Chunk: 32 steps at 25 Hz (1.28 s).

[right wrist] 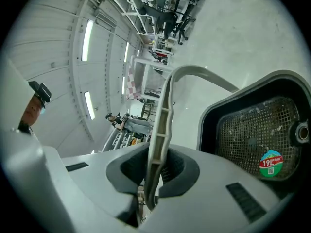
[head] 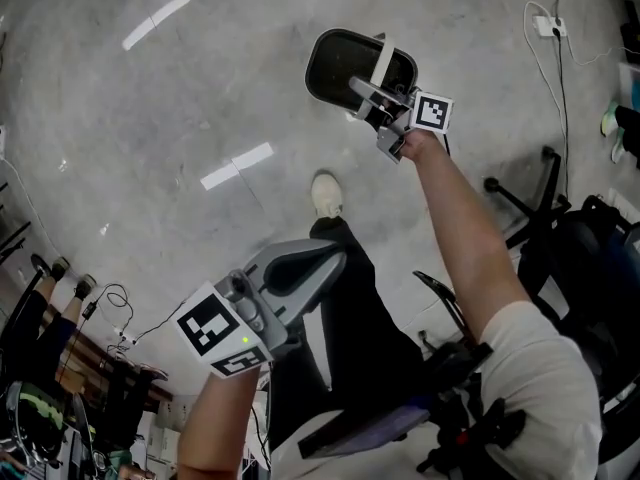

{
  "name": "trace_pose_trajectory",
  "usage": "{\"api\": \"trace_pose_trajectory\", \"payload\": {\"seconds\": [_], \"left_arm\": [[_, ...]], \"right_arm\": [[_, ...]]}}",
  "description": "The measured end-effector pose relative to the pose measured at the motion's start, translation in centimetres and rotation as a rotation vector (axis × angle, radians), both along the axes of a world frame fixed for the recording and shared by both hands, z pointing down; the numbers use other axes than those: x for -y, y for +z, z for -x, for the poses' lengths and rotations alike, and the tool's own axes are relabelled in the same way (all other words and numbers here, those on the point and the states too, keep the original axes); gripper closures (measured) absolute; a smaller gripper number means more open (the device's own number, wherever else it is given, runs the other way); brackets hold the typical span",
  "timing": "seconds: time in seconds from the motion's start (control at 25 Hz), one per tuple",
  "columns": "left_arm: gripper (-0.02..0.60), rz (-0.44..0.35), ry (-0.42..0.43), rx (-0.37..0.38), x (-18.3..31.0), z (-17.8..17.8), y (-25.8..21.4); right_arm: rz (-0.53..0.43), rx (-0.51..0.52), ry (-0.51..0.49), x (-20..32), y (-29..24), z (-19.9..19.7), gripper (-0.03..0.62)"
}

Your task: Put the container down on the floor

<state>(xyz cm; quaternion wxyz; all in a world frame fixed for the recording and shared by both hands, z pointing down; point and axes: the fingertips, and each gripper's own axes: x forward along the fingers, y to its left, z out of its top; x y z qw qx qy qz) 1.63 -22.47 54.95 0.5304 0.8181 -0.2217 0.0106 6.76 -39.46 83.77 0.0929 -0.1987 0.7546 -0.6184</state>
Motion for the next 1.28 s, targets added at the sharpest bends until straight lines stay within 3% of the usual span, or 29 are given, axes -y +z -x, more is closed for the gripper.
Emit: {"api": "trace_pose_trajectory", "payload": {"seconds": [0.52,0.68,0.96,1.28], "left_arm": [[0.572,-0.003,0.013,-0.009,0.4,-0.3,0.2],[0.572,-0.003,0.015,-0.007,0.4,-0.2,0.3],[0.572,-0.006,0.03,-0.002,0.3,-0.3,0.2],[0.572,-0.015,0.069,0.012,-0.6,-0.5,-0.6]], "right_arm": [[-0.016,0.001,-0.019,0.2,0.0,-0.2,0.56],[-0.004,0.011,-0.038,0.2,-0.2,0.0,0.452],[0.034,-0.034,-0.038,-0.1,0.8,-1.3,0.376],[0.076,-0.066,-0.018,-2.4,-0.4,-4.2,0.352]]}}
